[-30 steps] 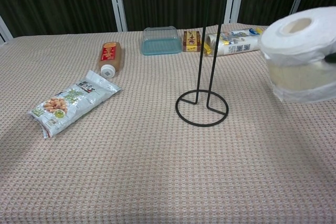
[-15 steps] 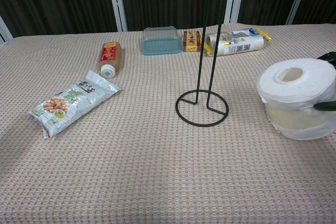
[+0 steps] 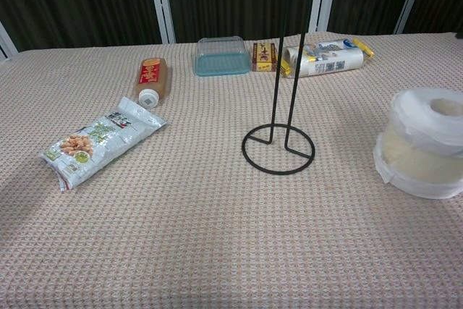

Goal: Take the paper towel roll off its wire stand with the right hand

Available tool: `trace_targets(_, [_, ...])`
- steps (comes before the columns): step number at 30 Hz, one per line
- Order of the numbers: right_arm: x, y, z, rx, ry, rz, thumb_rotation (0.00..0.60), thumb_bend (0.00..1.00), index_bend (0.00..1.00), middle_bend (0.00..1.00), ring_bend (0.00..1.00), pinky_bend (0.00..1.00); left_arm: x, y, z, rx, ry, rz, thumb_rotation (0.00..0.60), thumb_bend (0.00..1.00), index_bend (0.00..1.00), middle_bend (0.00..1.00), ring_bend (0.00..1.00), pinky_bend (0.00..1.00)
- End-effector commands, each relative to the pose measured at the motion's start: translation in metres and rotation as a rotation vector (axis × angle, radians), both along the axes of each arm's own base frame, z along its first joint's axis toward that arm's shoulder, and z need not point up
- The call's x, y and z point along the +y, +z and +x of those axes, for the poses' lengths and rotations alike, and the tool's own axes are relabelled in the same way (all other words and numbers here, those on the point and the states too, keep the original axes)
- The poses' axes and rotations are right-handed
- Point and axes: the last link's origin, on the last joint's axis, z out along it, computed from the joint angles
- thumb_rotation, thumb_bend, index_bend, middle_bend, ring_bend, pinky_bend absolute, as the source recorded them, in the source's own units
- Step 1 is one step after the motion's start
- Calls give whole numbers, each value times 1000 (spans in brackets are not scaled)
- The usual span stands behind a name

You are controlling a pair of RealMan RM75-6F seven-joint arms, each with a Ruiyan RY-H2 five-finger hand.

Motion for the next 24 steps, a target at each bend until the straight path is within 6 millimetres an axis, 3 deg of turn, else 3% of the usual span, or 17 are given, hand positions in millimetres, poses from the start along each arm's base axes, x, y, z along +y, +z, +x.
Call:
trace_targets(1, [-3,15,1,47,16,-119,600,0,0,92,68,59,0,0,0,3,1,0,600,290,151,90,87,199])
trace_targets(10, [7,18,-28,494,88,-243,600,0,0,90,15,59,1,4,-3,3,19,42,600,290,151,90,87,199])
trace_targets(24, [35,25,-47,571,122,-354,600,0,2,56,0,42,-3,12,-6,24,51,139,600,292,151,89,86,199])
